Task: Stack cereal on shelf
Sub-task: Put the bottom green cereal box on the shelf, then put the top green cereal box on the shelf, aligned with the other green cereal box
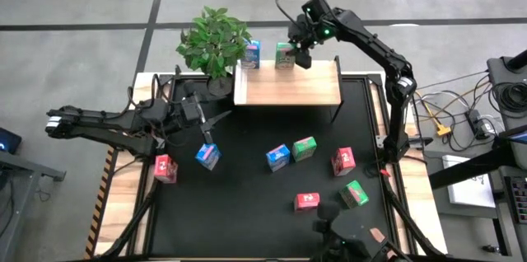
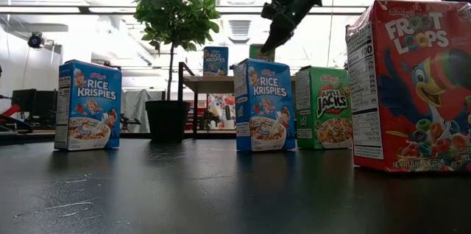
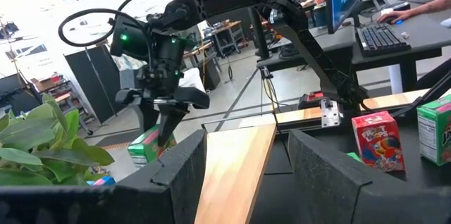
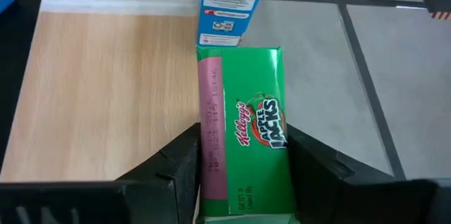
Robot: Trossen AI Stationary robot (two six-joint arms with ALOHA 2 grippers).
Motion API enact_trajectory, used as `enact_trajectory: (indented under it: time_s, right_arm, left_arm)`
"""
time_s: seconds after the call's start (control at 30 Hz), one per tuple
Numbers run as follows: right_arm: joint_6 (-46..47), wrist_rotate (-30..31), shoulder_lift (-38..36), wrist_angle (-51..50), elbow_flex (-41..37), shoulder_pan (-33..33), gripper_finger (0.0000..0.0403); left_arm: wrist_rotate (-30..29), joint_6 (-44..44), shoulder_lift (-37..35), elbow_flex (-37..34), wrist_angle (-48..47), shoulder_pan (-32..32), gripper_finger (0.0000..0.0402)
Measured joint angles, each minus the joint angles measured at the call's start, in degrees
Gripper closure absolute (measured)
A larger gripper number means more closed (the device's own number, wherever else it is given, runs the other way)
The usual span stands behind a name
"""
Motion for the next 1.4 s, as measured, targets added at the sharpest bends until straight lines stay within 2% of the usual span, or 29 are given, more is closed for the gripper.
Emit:
enact_trajectory:
  time_s: [0.4,0.57,0.67,0.77,1.0,1.23,1.4]
  right_arm:
    - [0.4,0.0,0.0,1.3,0.2,0.0,0.0161]
    - [2.9,0.2,-0.6,1.1,2.9,0.4,0.0145]
    - [7.0,0.2,-2.2,0.8,4.9,1.9,0.0153]
    - [9.9,0.1,-4.9,0.6,5.6,4.5,0.0171]
    - [13.0,0.0,-11.0,-5.0,4.9,14.9,0.0210]
    - [15.8,1.7,-14.5,-10.6,-0.7,27.4,0.0234]
    - [19.6,6.6,-18.7,-10.8,-11.2,34.4,0.0247]
  left_arm:
    - [0.0,0.0,0.0,0.0,-0.2,0.0,0.0217]
    - [0.3,-1.1,0.0,0.0,-0.1,0.0,0.0217]
    - [1.1,-3.9,0.8,-1.1,1.1,0.0,0.0217]
    - [4.5,-6.4,1.8,-2.5,1.3,-0.1,0.0217]
    - [5.2,-10.8,4.3,-2.7,1.4,-1.0,0.0217]
    - [5.2,-11.2,6.3,-2.7,1.5,-3.5,0.0217]
    - [5.2,-13.9,7.0,-2.7,2.2,-3.7,0.0217]
